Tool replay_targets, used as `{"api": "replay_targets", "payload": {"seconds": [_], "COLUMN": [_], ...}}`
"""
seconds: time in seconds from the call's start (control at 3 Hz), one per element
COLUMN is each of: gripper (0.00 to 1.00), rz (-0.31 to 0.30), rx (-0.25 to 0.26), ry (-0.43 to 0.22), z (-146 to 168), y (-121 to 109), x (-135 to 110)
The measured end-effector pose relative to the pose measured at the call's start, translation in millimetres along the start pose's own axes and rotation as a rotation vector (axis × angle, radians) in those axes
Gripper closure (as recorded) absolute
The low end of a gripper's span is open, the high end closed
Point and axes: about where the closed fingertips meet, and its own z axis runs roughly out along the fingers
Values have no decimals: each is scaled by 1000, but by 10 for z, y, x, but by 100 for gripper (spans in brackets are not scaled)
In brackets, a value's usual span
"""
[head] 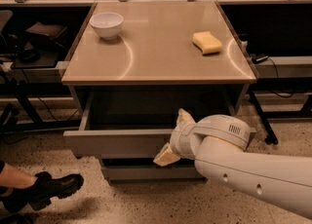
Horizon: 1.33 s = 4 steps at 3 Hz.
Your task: Open top drawer
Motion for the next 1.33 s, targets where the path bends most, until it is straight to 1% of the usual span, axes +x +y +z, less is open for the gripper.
{"api": "replay_targets", "payload": {"seconds": [0.33,0.67,1.0,1.33], "gripper": [0,0,0,19], "rz": [50,174,174,174], "rx": [10,13,13,13], "ry": [-11,-73,-73,-73], "z": [-12,70,70,70], "y": [-105,-235,-235,-236], "x": [170,565,564,564]}}
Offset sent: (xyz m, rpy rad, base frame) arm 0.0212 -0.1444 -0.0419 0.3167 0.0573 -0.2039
